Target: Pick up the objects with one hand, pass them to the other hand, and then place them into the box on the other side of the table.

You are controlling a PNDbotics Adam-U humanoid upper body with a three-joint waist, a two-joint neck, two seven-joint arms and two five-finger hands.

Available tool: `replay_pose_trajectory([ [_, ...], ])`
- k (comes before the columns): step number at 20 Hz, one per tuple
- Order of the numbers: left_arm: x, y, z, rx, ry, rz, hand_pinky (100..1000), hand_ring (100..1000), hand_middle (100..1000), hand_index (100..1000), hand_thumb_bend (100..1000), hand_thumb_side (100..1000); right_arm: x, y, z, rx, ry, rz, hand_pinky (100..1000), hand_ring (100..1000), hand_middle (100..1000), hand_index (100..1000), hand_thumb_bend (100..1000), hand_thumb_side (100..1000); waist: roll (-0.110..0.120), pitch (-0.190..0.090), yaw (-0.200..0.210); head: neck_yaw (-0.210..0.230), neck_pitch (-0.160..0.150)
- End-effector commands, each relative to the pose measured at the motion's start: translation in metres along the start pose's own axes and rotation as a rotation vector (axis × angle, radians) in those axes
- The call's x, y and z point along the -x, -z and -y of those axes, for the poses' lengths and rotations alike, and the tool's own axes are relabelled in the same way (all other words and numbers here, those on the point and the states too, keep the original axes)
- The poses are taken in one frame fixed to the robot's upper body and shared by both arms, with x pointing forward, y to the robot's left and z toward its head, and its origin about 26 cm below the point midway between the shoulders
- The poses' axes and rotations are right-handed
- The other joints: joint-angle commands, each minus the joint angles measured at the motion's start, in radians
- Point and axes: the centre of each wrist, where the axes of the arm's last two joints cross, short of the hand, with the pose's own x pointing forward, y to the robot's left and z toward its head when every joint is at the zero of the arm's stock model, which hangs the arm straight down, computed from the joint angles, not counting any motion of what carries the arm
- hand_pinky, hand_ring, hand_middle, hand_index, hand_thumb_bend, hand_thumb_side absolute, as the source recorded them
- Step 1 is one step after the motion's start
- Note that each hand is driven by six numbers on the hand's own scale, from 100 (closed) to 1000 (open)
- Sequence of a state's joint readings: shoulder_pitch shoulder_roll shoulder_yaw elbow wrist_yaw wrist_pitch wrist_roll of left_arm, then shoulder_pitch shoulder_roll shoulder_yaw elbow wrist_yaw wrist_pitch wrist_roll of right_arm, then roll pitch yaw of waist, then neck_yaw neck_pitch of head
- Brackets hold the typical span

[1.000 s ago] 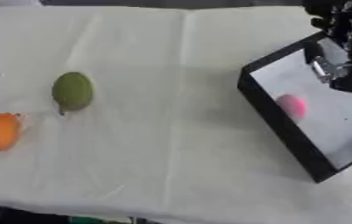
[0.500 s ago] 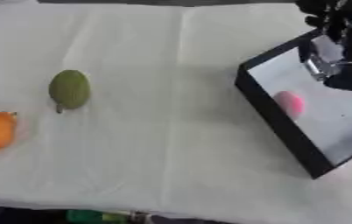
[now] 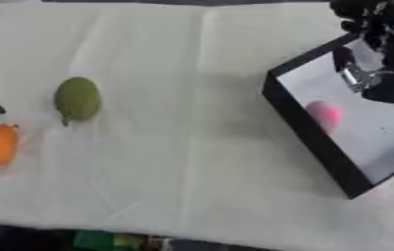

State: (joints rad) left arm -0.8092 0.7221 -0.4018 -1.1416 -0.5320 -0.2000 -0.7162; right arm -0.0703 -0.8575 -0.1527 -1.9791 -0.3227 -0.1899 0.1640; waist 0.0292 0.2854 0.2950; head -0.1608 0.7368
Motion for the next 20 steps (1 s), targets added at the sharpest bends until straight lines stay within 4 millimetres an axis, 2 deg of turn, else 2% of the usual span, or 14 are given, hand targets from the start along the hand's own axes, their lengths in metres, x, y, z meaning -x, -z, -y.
replay_pose_trajectory([
  [1, 0.003, -0.004, -0.007, -0.014, 0.047, -0.036, 890, 856, 811, 871, 671, 329, -0.007, 0.003, 0.004, -0.012, -0.024, 0.019, 1000, 1000, 913, 1000, 100, 186, -0.001, -0.02, -0.001, 0.002, -0.002],
  [9, 0.011, 0.001, 0.004, 0.016, 0.102, -0.09, 876, 852, 808, 863, 651, 184, -0.005, 0.002, 0.004, -0.019, -0.027, 0.014, 1000, 1000, 910, 1000, 100, 191, -0.003, -0.02, -0.001, -0.001, -0.001],
  [15, 0.015, -0.003, 0.006, 0.025, 0.113, -0.105, 866, 843, 797, 852, 599, 139, -0.004, 0.001, 0.003, -0.031, -0.033, 0.009, 1000, 1000, 909, 1000, 100, 194, -0.003, -0.02, 0.001, -0.002, -0.001],
  [19, 0.014, -0.005, 0.003, 0.012, 0.105, -0.106, 846, 827, 780, 836, 494, 113, -0.002, 0.0, 0.002, -0.036, -0.034, 0.003, 1000, 1000, 910, 1000, 100, 200, -0.002, -0.02, 0.002, -0.002, 0.0],
  [20, 0.013, -0.005, 0.002, 0.005, 0.102, -0.106, 821, 807, 762, 820, 422, 100, -0.002, 0.0, 0.002, -0.036, -0.034, 0.002, 1000, 1000, 910, 1000, 100, 201, -0.003, -0.02, 0.002, -0.002, -0.001],
])
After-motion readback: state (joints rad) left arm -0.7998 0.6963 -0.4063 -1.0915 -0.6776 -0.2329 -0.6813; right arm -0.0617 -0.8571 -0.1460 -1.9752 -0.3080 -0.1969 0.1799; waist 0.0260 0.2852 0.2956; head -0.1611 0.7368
